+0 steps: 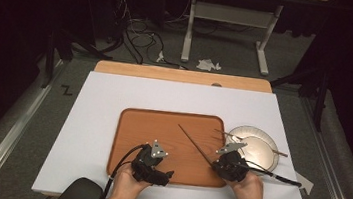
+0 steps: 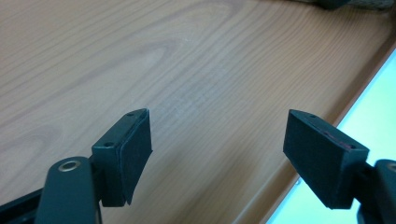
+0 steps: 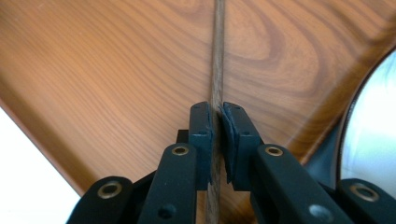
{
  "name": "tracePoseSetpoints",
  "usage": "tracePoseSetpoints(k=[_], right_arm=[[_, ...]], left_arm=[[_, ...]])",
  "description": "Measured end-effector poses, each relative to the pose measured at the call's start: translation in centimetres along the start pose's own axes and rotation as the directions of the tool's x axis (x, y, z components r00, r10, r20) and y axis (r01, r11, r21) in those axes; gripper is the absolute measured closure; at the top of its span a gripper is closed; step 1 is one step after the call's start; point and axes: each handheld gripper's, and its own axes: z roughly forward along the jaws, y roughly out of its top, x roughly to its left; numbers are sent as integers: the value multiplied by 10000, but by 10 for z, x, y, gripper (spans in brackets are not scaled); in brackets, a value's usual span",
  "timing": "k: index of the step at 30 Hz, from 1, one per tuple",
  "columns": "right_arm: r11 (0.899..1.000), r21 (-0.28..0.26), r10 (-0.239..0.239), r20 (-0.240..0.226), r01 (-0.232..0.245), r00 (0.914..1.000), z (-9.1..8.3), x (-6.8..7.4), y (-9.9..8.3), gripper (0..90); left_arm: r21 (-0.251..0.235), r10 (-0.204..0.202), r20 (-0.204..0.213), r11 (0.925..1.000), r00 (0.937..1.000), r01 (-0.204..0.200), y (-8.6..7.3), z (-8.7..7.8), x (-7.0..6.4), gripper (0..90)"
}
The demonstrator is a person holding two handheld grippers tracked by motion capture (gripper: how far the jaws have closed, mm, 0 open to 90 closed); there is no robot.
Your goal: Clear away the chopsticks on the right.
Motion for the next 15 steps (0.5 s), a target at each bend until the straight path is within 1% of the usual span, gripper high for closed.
tracePoseSetpoints(k=[1, 2, 3, 7, 12, 15], right_arm=[[10000, -34, -39, 36, 39, 10000, 0, -1, 0, 825], [10000, -64, 17, 71, -17, 10000, 0, -2, -1, 823], [9999, 5, 107, 240, -108, 9997, -1, -3, -1, 814], [10000, -1, 64, 410, -64, 9991, -1, -4, -1, 806], [10000, 3, 20, 451, -21, 9990, -1, -5, -1, 796], [10000, -26, 80, 457, -79, 9989, -1, -6, -1, 769]], left_arm=[[-1, -8, -2, 10000, 10000, 8, 0, 0, 0, 238], [-25, -46, 6, 10000, 10000, 46, 0, 0, 0, 238], [7, -15, 12, 10000, 10000, 15, 0, 0, 0, 238], [10, 5, -11, 10000, 10000, -5, 0, 0, 0, 238], [-16, -36, -2, 10000, 10000, 36, 0, 0, 0, 238], [32, 8, -9, 10000, 10000, -8, 0, 1, 0, 238]])
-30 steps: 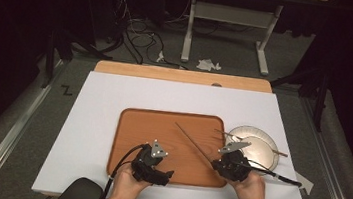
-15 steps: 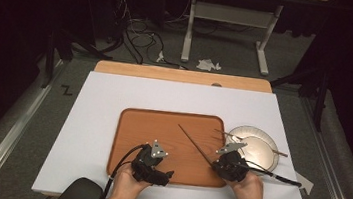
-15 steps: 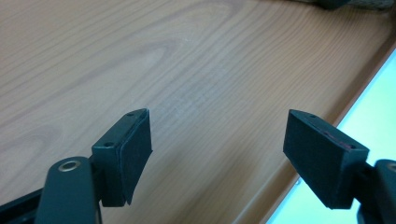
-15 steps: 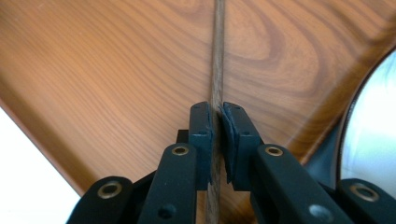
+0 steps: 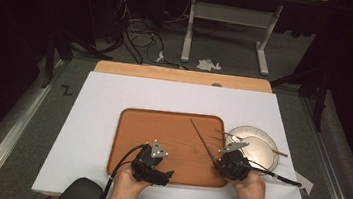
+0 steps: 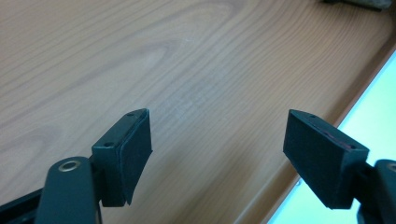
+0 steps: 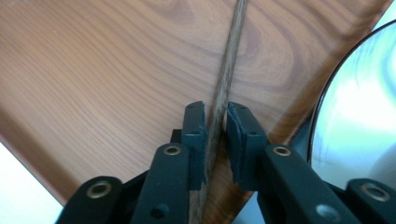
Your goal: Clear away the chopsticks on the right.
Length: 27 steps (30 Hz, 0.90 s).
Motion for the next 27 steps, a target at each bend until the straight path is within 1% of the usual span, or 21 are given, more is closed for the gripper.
tracePoseSetpoints(k=[4, 5, 7, 12, 13, 14, 15, 18, 22, 24, 25, 26, 27], right_arm=[[10000, 20, -85, 12, 85, 10000, 0, 0, 0, 744], [9999, -94, -65, -28, 65, 10000, -1, 0, 0, 735], [9999, -138, -72, -50, 71, 10000, -2, 0, 0, 730], [9987, -513, -28, -152, 20, 9999, -10, -2, 1, 713], [9983, -588, 13, -210, -26, 9998, -13, -2, 0, 710], [9962, -871, 47, -359, -78, 9993, -18, -3, 0, 703], [9962, -871, 47, -359, -78, 9993, -18, -3, 0, 703], [9905, -1364, 116, -583, -195, 9982, -29, -6, 0, 687], [9808, -1943, 54, -462, -142, 9989, -45, -13, -1, 670], [9755, -2190, 148, -255, -200, 9996, -52, -18, -2, 666], [9709, -2382, 231, -102, -249, 9997, -59, -22, -4, 662], [9700, -2415, 275, -66, -283, 9996, -64, -25, -4, 661], [9700, -2415, 275, -66, -283, 9996, -64, -25, -4, 661]], left_arm=[[-11, 18, -11, 10000, 10000, -18, 0, 0, 0, 238], [-13, 4, -13, 10000, 10000, -4, 0, 0, 0, 238], [-27, -4, -18, 10000, 10000, 4, 0, 0, 0, 238], [2, 34, -22, 10000, 10000, -34, 0, 0, -1, 238], [4, 38, -30, 10000, 10000, -38, 0, 0, -1, 238], [4, 38, -39, 10000, 10000, -38, 0, 0, -1, 238], [1, 35, -44, 10000, 10000, -35, 0, 0, -1, 238], [7, 2, -41, 10000, 10000, -2, 0, 1, 0, 238], [12, 51, -33, 10000, 10000, -51, 0, 1, 0, 238], [13, 20, -53, 10000, 10000, -20, 0, 0, 0, 238], [-1, -8, -43, 10000, 10000, 8, 0, 0, 0, 238], [-1, -4, -49, 10000, 10000, 4, 0, 0, 0, 238], [1, -15, -47, 10000, 10000, 15, 0, 0, 1, 238]])
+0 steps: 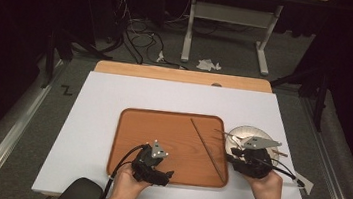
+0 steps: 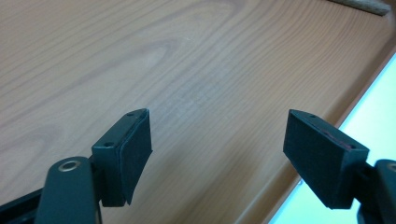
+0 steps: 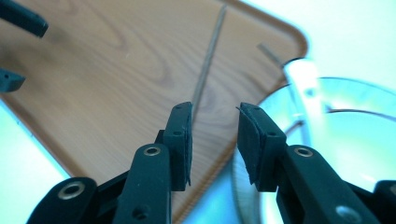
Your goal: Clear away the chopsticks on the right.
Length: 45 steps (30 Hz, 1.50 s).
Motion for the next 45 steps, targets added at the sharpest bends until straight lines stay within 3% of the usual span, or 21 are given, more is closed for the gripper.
tracePoseSetpoints(k=[7, 11, 12, 14, 17, 24, 26, 29, 37, 45], right_arm=[[9991, -421, 25, 668, 3, 9978, -20, -19, 0, 663], [9977, -636, 311, 1078, -243, 9937, -33, -35, -3, 666], [9957, -702, 690, 1183, -610, 9906, -38, -46, -5, 663], [9947, -739, 808, 1281, -717, 9885, -40, -53, -7, 663], [9876, -929, 1395, 1544, -1262, 9781, -49, -76, -16, 668], [9743, -1187, 2091, 1597, -1916, 9647, -56, -98, -27, 679], [9719, -1025, 2272, 1735, -2118, 9583, -54, -106, -32, 685], [9704, -970, 2351, 1713, -2211, 9568, -53, -109, -34, 688], [9742, -261, 2244, 2172, -2242, 9500, -40, -121, -42, 695], [9758, 662, 1881, 2320, -2085, 9543, -22, -125, -47, 675]], left_arm=[[26, 33, 15, 10000, 10000, -33, 0, 1, 0, 238], [-7, -76, -20, 10000, 10000, 76, 0, 1, 2, 237], [-28, -115, -23, 9999, 9999, 115, 1, 0, 2, 235], [-53, -115, -40, 9999, 9999, 115, 1, 0, 2, 235], [-59, -102, -35, 9999, 9999, 102, 0, 0, 2, 235], [-18, -110, -13, 9999, 9999, 110, 1, 1, 2, 235], [-34, -120, -9, 9999, 9999, 120, 1, 0, 2, 235], [-38, -119, -30, 9999, 9999, 118, 0, 0, 2, 235], [21, -90, 31, 10000, 10000, 90, 0, 2, 1, 235], [104, -93, 110, 9999, 9999, 91, 0, 3, 0, 236]])
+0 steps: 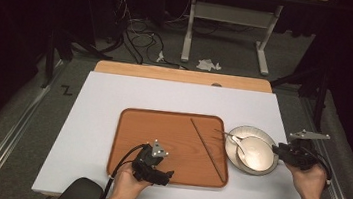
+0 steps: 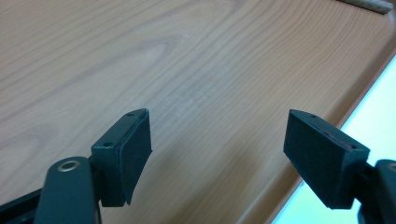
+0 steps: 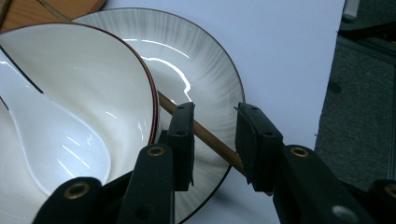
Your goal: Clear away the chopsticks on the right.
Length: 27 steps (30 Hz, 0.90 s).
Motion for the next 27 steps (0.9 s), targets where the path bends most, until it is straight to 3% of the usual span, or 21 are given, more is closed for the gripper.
tracePoseSetpoints(k=[12, 19, 27], right_arm=[[9978, 621, -226, -12, 226, 9997, 10, 1, 1, 656], [9978, 615, -236, -223, 249, 9995, 16, -3, 0, 650], [9976, 649, -250, 32, 247, 9997, 15, -4, 0, 766]], left_arm=[[109, 15, 61, 9999, 10000, -15, 0, 2, 0, 236], [136, -11, 88, 9999, 10000, 9, 0, 3, -1, 236], [159, 17, 89, 9999, 10000, -18, 0, 3, 0, 236]])
